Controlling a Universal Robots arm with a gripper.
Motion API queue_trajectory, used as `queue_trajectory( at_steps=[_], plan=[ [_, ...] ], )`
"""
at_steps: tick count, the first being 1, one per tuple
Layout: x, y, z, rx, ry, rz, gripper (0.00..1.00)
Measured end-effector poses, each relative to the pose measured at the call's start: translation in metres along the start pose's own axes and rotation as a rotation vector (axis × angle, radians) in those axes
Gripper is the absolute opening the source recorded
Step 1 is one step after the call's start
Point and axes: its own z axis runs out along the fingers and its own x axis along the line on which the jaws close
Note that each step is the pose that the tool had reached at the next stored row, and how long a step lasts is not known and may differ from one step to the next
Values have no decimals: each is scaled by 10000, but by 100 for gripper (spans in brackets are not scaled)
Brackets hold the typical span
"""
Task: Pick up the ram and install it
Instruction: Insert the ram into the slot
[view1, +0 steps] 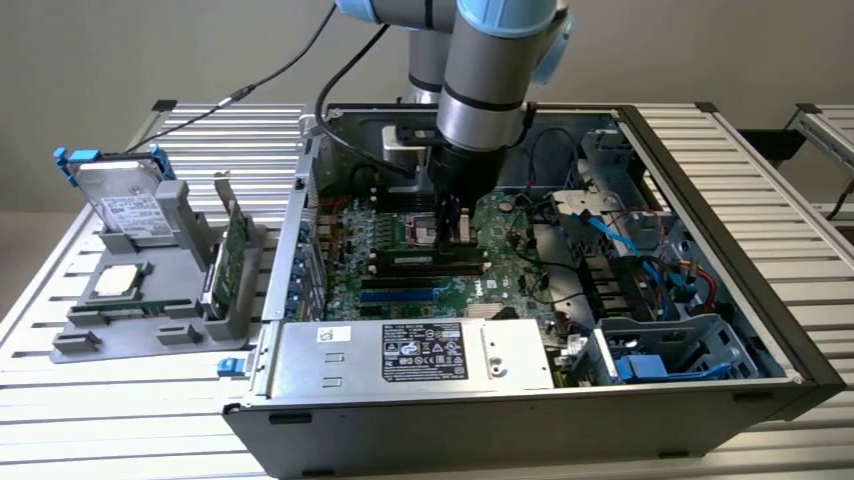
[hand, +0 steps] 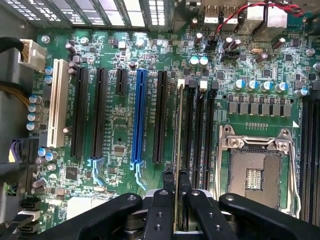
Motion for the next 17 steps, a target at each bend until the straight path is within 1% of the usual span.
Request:
queue_trajectory(
  at_steps=[12, 17],
  plan=[
    [-10, -2, 17, 11, 0, 0, 15],
    [-23, -4, 33, 14, -12, 105, 15]
  ],
)
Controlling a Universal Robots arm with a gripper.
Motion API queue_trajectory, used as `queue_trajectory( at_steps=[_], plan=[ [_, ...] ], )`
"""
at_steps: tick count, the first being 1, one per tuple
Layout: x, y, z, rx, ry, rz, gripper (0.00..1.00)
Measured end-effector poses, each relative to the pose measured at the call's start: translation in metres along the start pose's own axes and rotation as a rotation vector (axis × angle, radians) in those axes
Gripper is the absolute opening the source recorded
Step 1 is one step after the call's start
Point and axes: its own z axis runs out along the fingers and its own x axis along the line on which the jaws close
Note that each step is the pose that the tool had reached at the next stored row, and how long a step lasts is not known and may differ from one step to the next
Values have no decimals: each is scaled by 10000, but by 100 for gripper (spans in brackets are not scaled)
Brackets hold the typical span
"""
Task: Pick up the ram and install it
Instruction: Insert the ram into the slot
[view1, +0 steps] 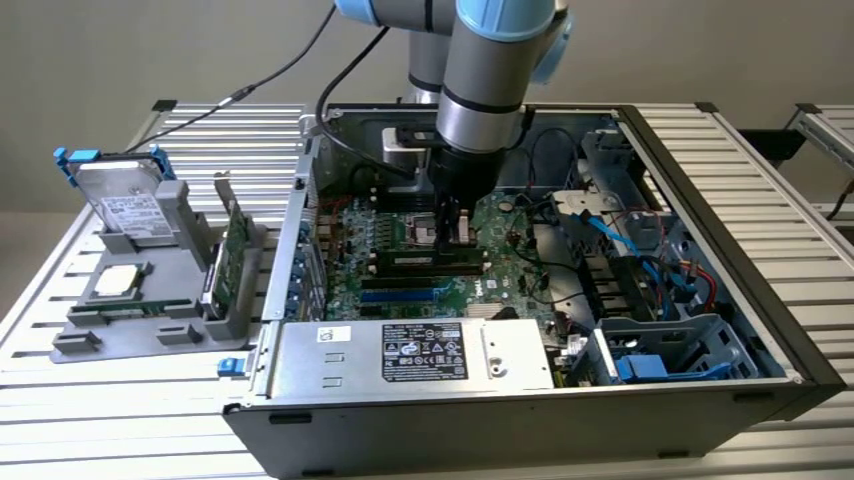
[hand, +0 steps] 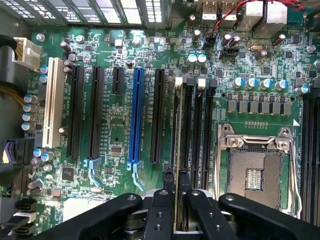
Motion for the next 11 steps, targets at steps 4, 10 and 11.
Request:
queue_trajectory(
  at_steps=[4, 10, 11],
  plan=[
    [-2, 1, 10, -1, -5, 31, 15],
    [-2, 2, 29, -3, -2, 33, 15],
    [-5, 2, 33, -1, -4, 34, 15]
  ],
)
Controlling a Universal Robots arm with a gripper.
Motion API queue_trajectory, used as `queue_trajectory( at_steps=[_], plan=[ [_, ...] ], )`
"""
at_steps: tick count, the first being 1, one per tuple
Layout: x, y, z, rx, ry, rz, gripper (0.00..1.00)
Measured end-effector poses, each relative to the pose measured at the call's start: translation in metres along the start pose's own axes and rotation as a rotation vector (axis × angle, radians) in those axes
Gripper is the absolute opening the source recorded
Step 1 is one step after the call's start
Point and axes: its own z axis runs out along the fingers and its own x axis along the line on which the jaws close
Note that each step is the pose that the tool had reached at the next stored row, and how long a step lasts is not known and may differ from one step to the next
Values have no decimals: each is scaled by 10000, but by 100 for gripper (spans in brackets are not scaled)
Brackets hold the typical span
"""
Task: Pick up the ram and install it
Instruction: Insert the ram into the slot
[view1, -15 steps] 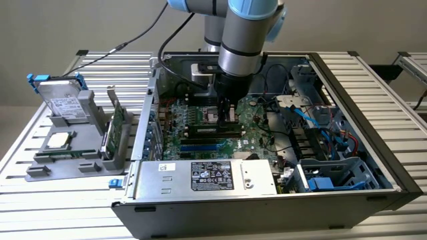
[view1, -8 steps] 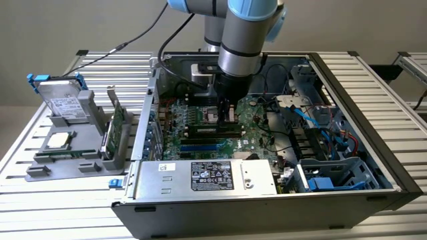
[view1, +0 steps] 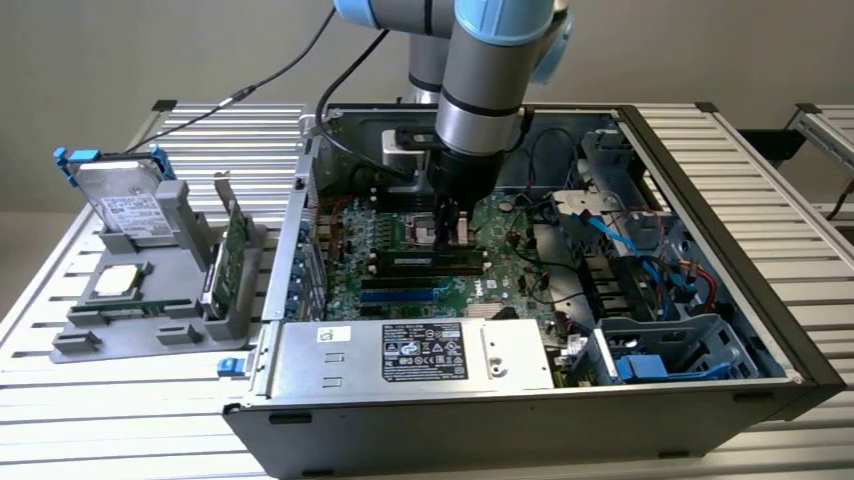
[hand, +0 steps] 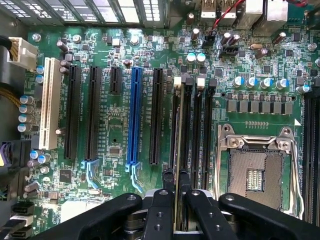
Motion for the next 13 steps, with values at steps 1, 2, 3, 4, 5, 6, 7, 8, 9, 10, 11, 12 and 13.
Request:
queue_trajectory(
  at_steps=[1, 2, 3, 4, 5, 6, 7, 8, 9, 10, 11, 12, 13],
  plan=[
    [0, 0, 0, 5, 1, 0, 15],
    [0, 0, 0, 4, 0, 0, 15],
    [0, 0, 0, 5, 0, -1, 15],
    [0, 0, 0, 5, 1, -6, 15],
    [0, 0, 0, 5, 1, -13, 15],
    [0, 0, -1, 5, 4, -24, 15],
    [0, 0, -1, 6, 5, -38, 15],
    [0, 0, 0, 6, 6, -53, 15],
    [0, 0, -1, 6, 8, -69, 15],
    [0, 0, -1, 6, 10, -86, 15],
    [0, 0, -1, 5, 12, -104, 15],
    [0, 0, -1, 5, 14, -121, 15],
    [0, 0, -1, 6, 16, -138, 15]
  ],
)
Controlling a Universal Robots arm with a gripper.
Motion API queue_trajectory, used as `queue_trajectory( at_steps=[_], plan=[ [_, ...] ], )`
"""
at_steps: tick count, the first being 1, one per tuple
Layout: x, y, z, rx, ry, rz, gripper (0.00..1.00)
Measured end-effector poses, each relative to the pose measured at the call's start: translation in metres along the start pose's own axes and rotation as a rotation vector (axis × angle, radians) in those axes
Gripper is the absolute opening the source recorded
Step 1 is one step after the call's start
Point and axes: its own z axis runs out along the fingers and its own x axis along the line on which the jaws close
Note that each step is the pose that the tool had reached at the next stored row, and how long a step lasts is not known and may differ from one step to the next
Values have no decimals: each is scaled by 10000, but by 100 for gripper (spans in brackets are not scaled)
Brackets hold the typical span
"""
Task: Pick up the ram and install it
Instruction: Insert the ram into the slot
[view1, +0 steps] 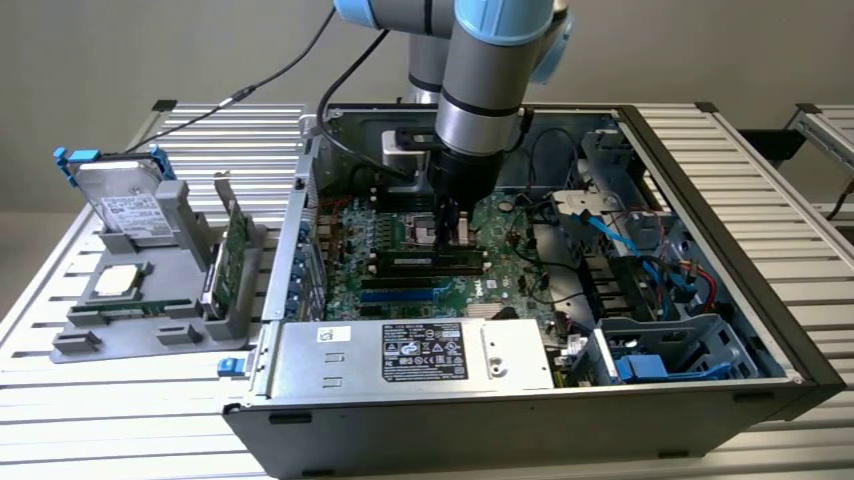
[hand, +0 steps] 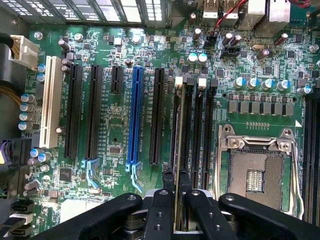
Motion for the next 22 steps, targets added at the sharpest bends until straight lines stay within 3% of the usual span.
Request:
queue_trajectory(
  at_steps=[22],
  plan=[
    [-10, -3, 30, 4, 32, -138, 15]
  ],
)
